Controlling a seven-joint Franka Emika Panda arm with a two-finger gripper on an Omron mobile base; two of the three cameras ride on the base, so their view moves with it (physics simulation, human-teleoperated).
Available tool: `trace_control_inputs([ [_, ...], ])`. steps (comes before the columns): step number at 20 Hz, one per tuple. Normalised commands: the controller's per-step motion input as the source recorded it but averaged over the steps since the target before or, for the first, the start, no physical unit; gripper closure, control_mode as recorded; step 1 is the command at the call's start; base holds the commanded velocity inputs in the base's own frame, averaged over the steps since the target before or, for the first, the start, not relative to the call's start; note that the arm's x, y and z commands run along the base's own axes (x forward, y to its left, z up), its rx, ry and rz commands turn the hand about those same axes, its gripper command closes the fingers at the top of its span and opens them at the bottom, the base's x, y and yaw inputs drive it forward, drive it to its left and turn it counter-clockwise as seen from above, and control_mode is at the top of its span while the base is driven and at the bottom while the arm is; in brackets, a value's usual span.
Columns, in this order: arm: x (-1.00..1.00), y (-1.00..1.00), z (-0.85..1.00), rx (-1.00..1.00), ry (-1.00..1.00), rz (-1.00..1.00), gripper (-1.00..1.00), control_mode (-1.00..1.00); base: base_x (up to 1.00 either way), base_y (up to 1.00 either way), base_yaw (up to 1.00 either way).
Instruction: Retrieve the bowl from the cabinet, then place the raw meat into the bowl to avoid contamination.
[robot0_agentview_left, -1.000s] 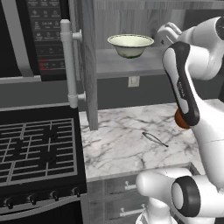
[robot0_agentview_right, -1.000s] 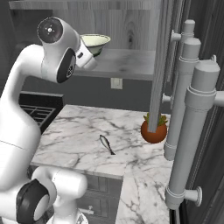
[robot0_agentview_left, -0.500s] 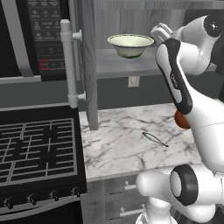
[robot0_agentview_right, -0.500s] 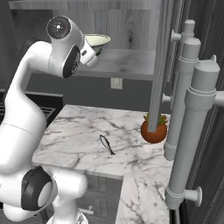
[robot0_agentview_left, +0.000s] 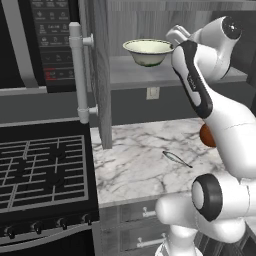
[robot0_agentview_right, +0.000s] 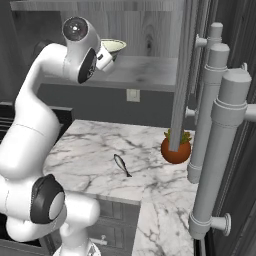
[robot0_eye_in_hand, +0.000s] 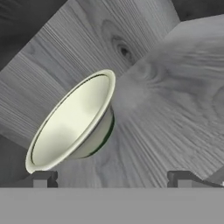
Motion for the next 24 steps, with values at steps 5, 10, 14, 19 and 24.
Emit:
trace_control_inputs([
  [5, 0.32, 0.05, -0.1, 0.0, 0.01, 0.01, -1.0, -1.0, 0.0, 0.0, 0.0],
  [10, 0.32, 0.08, -0.15, 0.0, 0.02, 0.0, -1.0, -1.0, 0.0, 0.0, 0.0],
  [14, 0.32, 0.05, -0.1, 0.0, 0.02, 0.0, -1.0, -1.0, 0.0, 0.0, 0.0],
  [19, 0.38, 0.07, -0.02, 0.0, 0.02, 0.0, -1.0, -1.0, 0.0, 0.0, 0.0],
  [24, 0.36, 0.06, 0.0, 0.0, 0.01, 0.0, -1.0, -1.0, 0.0, 0.0, 0.0],
])
